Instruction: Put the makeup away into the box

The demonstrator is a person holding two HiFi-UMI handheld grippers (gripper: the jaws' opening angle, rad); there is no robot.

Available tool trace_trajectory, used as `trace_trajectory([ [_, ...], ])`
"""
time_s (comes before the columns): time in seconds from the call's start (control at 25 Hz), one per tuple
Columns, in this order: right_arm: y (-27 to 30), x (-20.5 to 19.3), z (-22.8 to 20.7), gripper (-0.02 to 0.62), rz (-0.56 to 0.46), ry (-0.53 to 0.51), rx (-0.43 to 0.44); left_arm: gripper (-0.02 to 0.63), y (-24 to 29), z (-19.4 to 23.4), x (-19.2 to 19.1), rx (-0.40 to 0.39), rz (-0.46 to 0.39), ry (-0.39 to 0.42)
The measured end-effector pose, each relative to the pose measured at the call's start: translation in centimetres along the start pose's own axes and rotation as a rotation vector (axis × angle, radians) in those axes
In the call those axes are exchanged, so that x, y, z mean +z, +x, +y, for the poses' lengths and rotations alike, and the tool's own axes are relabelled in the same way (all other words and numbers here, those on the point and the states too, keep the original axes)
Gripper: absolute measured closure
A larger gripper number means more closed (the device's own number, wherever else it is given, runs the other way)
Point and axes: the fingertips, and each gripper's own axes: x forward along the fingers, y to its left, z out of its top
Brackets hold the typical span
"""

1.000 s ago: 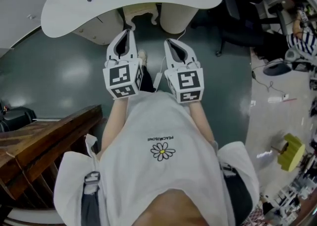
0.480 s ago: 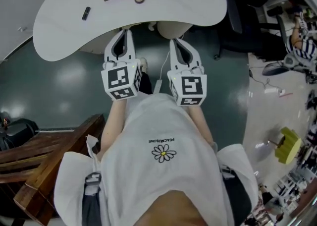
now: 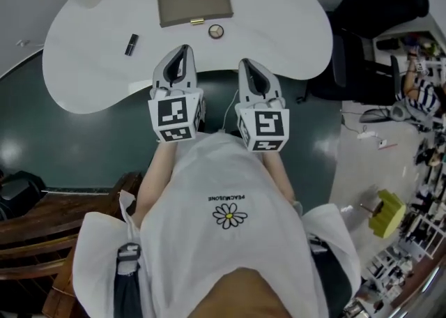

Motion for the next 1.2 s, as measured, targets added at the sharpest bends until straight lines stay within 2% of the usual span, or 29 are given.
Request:
trace_trajectory([
  [0.2, 2.4, 0.6, -0.7, 0.566, 0.016, 0.001, -0.021, 0.588, 2.2, 2.6, 0.7, 0.021, -0.002, -0.008],
  [0.36, 3.9, 0.4, -2.5, 0.566, 0.024, 0.056, -0.014, 0.588, 3.3, 2.2, 0.9, 0.038, 0.006, 0.000],
  [0.6, 5.9, 1.6, -3.1, 0.566, 0.002, 0.043, 0.059, 0.588, 3.9, 2.3, 1.3, 0.108, -0.005, -0.006],
  [0.84, 7.1, 2.4, -4.1, 0.566, -0.010, 0.040, 0.105, 0.589, 5.2, 1.8, 2.2, 0.142, -0.010, 0.001],
  [1.08, 7.8, 2.5, -4.6, 0.566, -0.006, 0.035, 0.116, 0.588, 6.1, 2.0, 2.2, 0.159, -0.004, -0.009],
  [1.2, 8.0, 2.4, -5.1, 0.566, 0.002, 0.027, 0.108, 0.580, 7.0, 1.8, 1.8, 0.135, 0.014, -0.011],
])
